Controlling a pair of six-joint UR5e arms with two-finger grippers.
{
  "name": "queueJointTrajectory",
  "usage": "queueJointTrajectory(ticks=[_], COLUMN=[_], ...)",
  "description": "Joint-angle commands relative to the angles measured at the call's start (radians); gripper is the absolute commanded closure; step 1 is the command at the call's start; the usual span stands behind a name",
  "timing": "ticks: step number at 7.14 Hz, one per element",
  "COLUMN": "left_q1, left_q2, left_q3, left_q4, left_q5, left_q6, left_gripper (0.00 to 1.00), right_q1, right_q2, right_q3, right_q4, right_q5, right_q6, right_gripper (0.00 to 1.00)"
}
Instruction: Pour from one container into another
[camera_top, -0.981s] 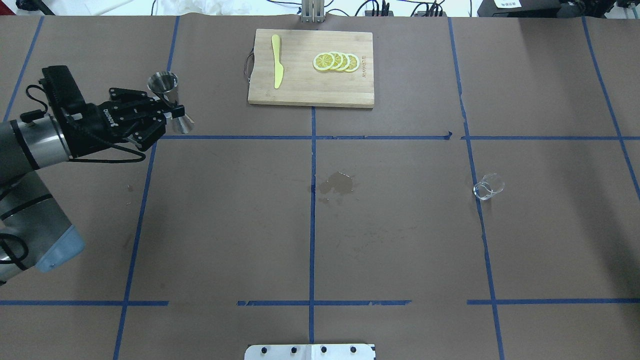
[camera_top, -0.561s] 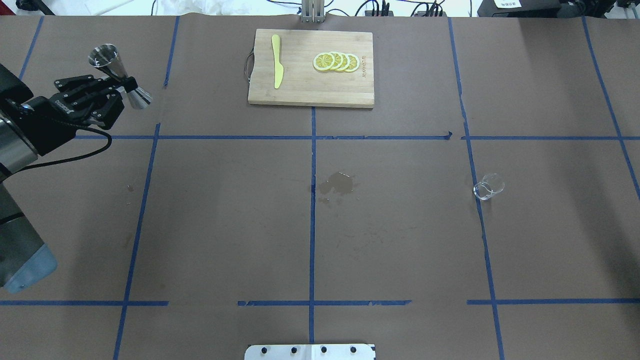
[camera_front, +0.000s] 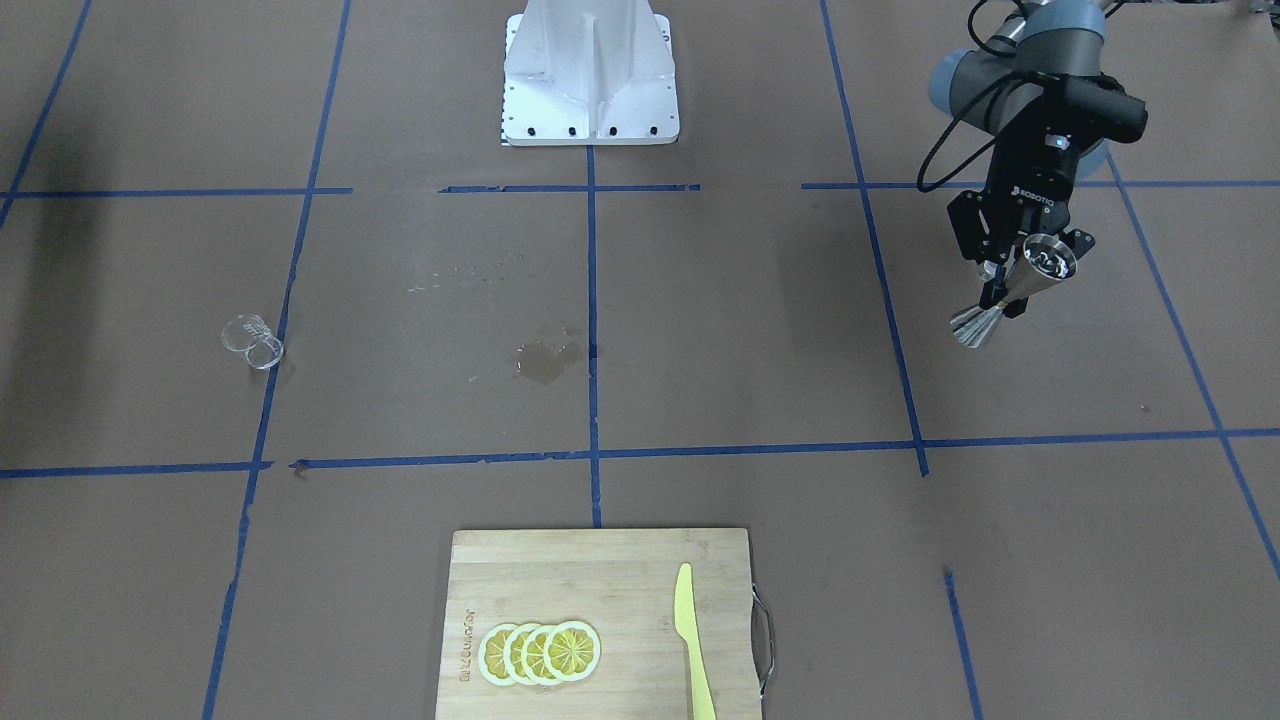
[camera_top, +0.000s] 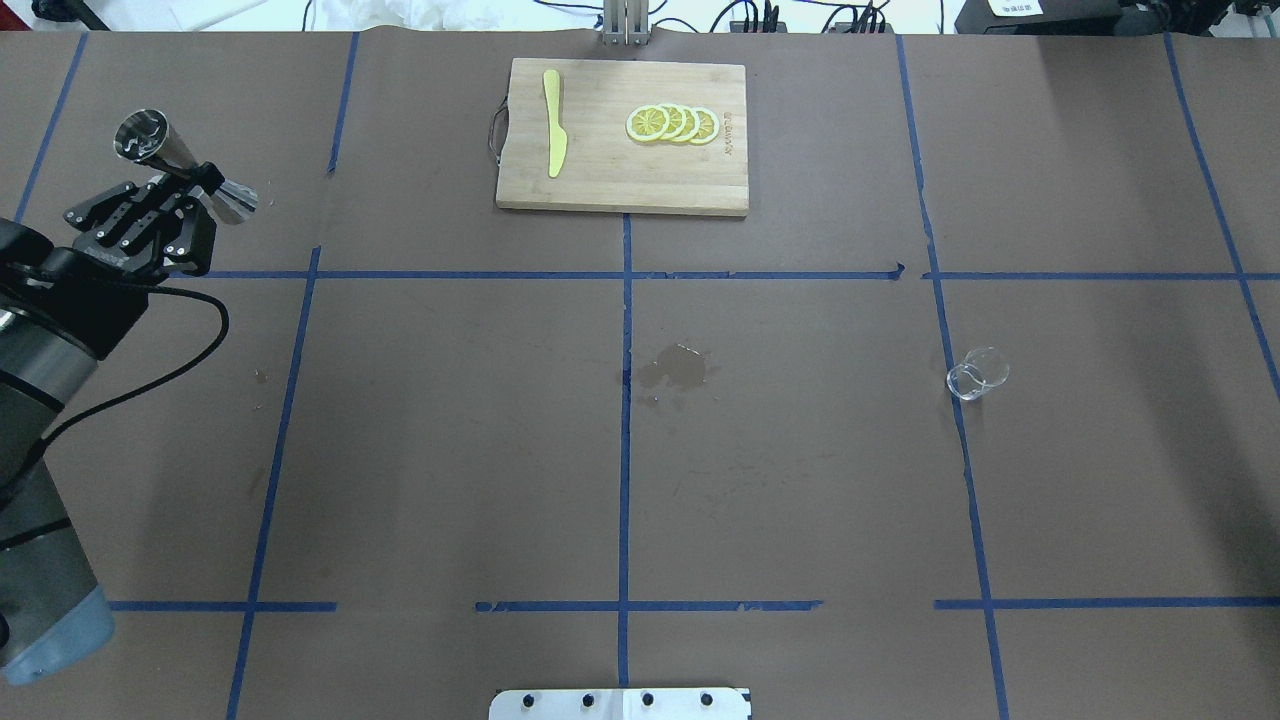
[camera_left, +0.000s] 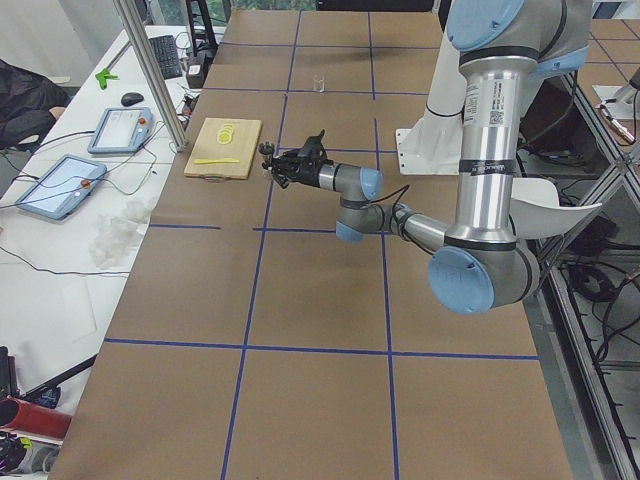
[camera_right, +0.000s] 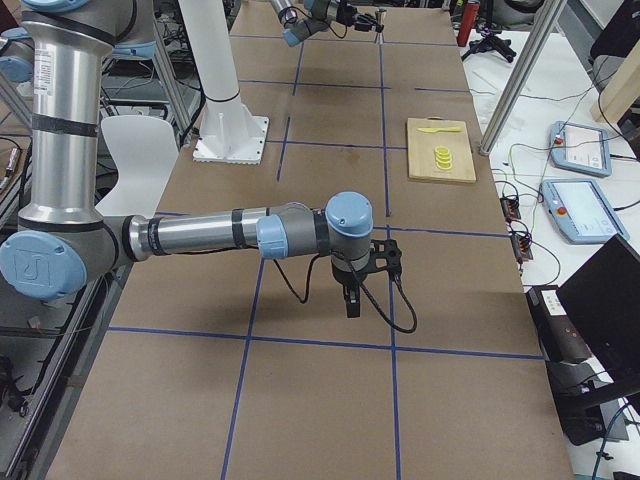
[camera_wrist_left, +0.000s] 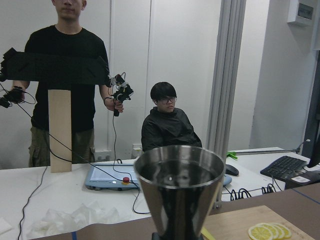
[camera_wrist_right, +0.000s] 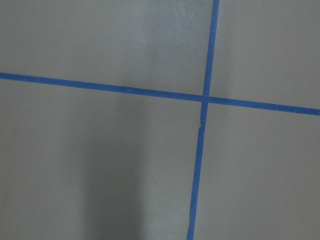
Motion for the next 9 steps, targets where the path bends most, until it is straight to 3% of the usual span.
queueJointTrajectory(ticks=[1, 3, 7, 9], left_q1=[0.088, 0.089, 0.114, 0.127], left_q2=[0.045, 0.073, 0.085, 0.087], left_q3=[-0.002, 0.007, 0.093, 0.114], left_q4=[0.002, 0.008, 0.01, 0.014], left_q5=[0.126, 0.128, 0.314, 0.333], left_q6=[-0.001, -0.011, -0.132, -0.126], left_gripper=[1.0, 1.0, 1.0, 1.0], right_q1=[0.004, 0.01, 0.01, 0.01], right_q2=[0.0, -0.012, -0.04, -0.04], right_q3=[0.002, 0.019, 0.029, 0.03], right_q4=[0.0, 0.0, 0.0, 0.0], right_q5=[0.0, 0.0, -0.001, -0.001], right_q6=[0.0, 0.0, 0.0, 0.0], right_gripper=[0.0, 0.0, 0.0, 0.0])
